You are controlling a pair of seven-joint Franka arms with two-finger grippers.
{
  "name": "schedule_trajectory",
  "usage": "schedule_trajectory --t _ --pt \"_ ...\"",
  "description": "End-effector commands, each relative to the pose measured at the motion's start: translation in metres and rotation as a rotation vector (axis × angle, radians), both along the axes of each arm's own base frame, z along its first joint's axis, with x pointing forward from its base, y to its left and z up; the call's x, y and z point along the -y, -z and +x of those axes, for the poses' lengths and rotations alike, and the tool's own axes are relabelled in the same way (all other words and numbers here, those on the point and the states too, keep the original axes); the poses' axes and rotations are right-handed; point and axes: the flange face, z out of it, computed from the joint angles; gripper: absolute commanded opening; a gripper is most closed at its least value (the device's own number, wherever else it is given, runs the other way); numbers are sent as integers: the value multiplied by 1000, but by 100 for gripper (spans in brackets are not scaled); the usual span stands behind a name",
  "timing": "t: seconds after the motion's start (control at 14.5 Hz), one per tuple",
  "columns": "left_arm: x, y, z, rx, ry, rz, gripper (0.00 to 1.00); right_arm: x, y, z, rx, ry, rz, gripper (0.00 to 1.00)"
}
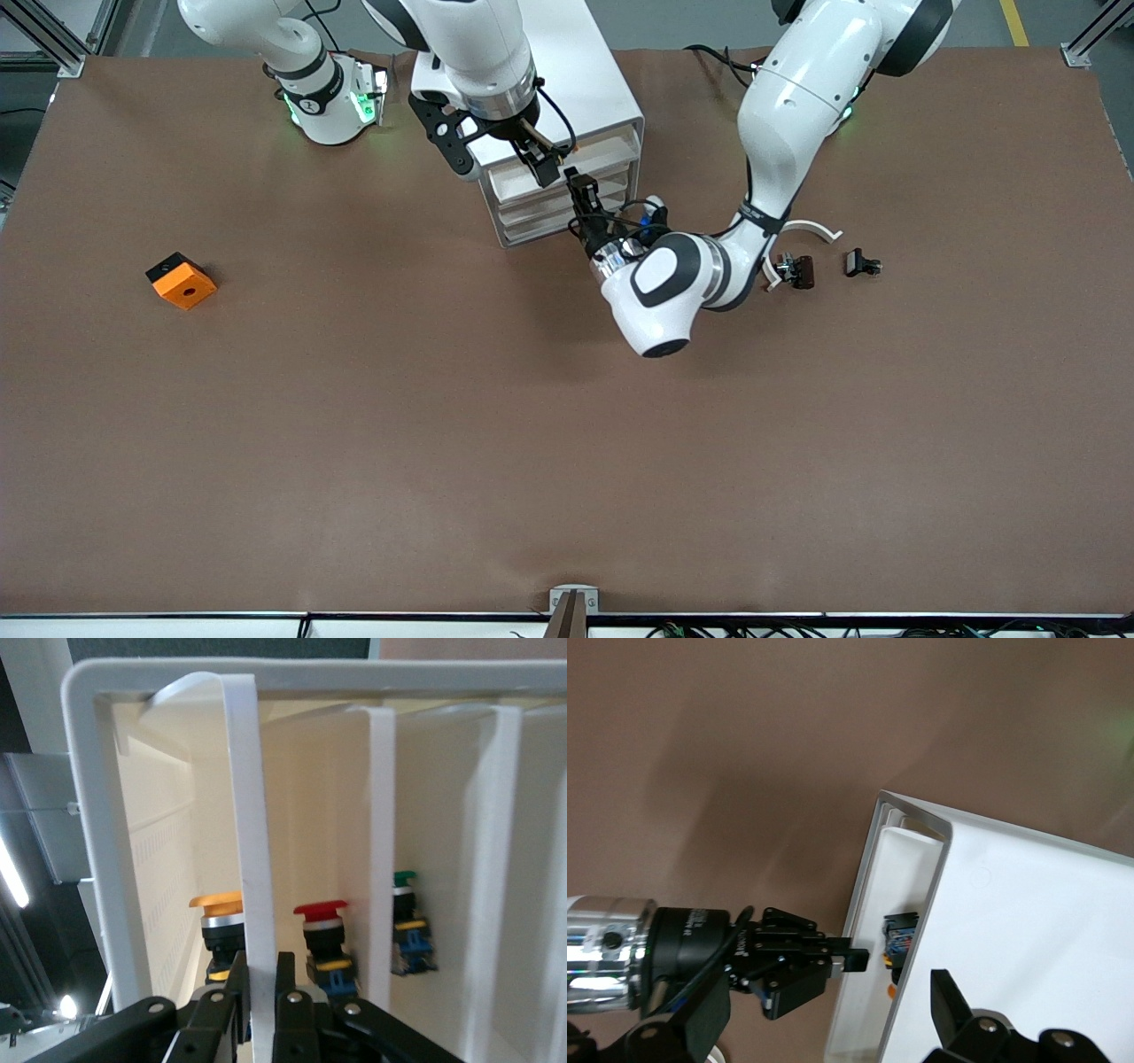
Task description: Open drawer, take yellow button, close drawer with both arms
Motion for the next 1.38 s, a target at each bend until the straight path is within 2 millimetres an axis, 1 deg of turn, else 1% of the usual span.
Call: schedule_trajectory --t 0.0,0.07,0.21,0.28,0.35,0.48,0.55,0.69,0.76,0.83,0.9,0.97,1.11,1.24,1.31 --pt "-23 -4 30 50 -52 1 0 -1 2 11 18 19 -1 100" --pt "-24 -8 35 66 -58 -3 0 0 5 14 32 17 -13 100" --pt "-25 -10 42 88 -77 -3 0 -5 14 18 58 11 -27 100" --pt "-27 -10 45 92 -83 -2 0 -9 22 18 56 9 -34 100" --pt "-30 -12 50 102 -93 -5 0 -13 27 18 56 12 -33 100" --pt "-31 -13 52 112 -98 -13 0 -23 37 12 51 -4 -40 100" --pt "-31 -13 53 115 -103 -12 3 -25 42 12 46 -7 -46 100" --pt "-35 -12 57 120 -112 -8 3 -29 53 10 35 -13 -57 100" --pt "-40 -13 61 123 -122 -8 14 -35 59 7 33 -22 -62 100" --pt "-41 -17 63 132 -124 -18 50 -38 64 5 28 -28 -66 100" --pt "-40 -24 66 147 -124 -30 92 -41 72 4 21 -33 -76 100" --pt "-40 -30 70 163 -125 -38 100 -45 75 0 19 -41 -78 100" --pt "-47 -43 83 191 -142 -53 100 -49 84 0 17 -44 -82 100" --pt "-59 -50 96 210 -164 -54 100 -54 93 -3 9 -52 -91 100" --pt "-71 -57 108 239 -181 -50 100 -55 98 -3 4 -54 -97 100"
